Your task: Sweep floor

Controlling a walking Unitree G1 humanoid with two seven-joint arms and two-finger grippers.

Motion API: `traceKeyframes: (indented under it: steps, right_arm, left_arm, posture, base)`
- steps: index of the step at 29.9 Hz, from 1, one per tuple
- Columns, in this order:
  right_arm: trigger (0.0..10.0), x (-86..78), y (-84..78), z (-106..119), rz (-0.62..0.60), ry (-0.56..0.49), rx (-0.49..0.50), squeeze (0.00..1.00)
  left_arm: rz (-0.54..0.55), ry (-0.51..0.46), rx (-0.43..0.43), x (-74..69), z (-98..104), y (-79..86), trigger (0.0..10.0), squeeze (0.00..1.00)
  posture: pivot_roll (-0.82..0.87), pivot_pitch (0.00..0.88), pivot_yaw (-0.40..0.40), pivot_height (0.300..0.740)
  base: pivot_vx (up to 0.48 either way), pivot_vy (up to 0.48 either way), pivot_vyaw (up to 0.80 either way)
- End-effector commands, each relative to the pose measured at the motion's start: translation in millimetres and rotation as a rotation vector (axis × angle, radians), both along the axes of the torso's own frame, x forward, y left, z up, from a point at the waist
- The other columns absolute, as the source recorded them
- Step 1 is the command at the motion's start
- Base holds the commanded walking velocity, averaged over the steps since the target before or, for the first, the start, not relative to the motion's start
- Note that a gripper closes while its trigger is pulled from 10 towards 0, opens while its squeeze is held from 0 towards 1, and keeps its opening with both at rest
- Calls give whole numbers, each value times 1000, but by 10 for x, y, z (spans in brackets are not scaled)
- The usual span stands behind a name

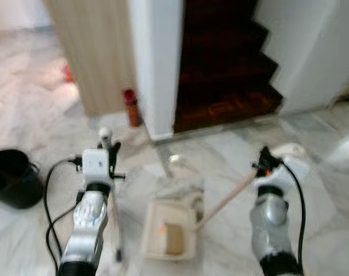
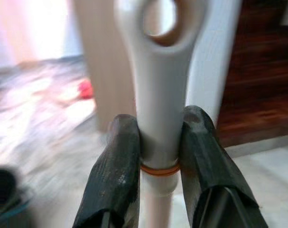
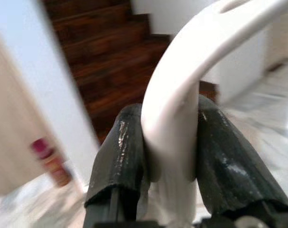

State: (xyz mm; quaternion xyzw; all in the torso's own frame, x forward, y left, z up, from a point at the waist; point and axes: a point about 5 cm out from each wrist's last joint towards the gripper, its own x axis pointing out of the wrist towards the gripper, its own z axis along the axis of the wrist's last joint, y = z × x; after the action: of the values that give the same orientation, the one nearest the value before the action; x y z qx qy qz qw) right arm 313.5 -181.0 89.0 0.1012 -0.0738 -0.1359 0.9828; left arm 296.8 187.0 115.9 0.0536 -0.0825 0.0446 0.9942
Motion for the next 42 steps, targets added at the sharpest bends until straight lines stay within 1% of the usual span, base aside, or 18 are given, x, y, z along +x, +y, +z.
traceKeyframes:
  steps: [1, 4, 13, 23, 30, 34, 42]
  right_arm:
    - [10000, 39, 18, 114, -6, -56, 37, 0]
    - [10000, 40, 22, 117, -2, -58, 40, 0]
    - [10000, 45, 32, 111, 4, -56, 50, 0]
    - [10000, 50, 69, 89, 22, -52, 88, 0]
    - [10000, 52, 92, 86, 31, -51, 87, 0]
    - [10000, 51, 79, 95, 27, -52, 59, 0]
    - [10000, 53, 72, 102, 22, -52, 54, 0]
  left_arm:
    - [-20, -35, 10, 17, 76, -66, 10000, 0]
    - [-19, -35, 9, 18, 76, -68, 10000, 0]
    - [-21, -35, 7, 18, 77, -70, 10000, 0]
    - [-22, -33, 11, 17, 80, -58, 10000, 0]
    - [-24, -33, 12, 18, 86, -54, 10000, 0]
    - [-24, -35, 12, 21, 91, -57, 10000, 0]
    - [-22, -35, 9, 19, 98, -61, 10000, 0]
  posture:
    - [13, 74, -39, 740]
    - [13, 74, -39, 740]
    - [15, 76, -39, 740]
    - [21, 77, -35, 740]
    - [23, 79, -33, 740]
    - [24, 80, -33, 740]
    - [27, 91, -37, 740]
  base:
    - [0, 360, 438]
    - [0, 360, 435]
    - [0, 360, 0]
    - [0, 360, 0]
    - [0, 358, 0]
    - [0, 358, 0]
    - [0, 359, 495]
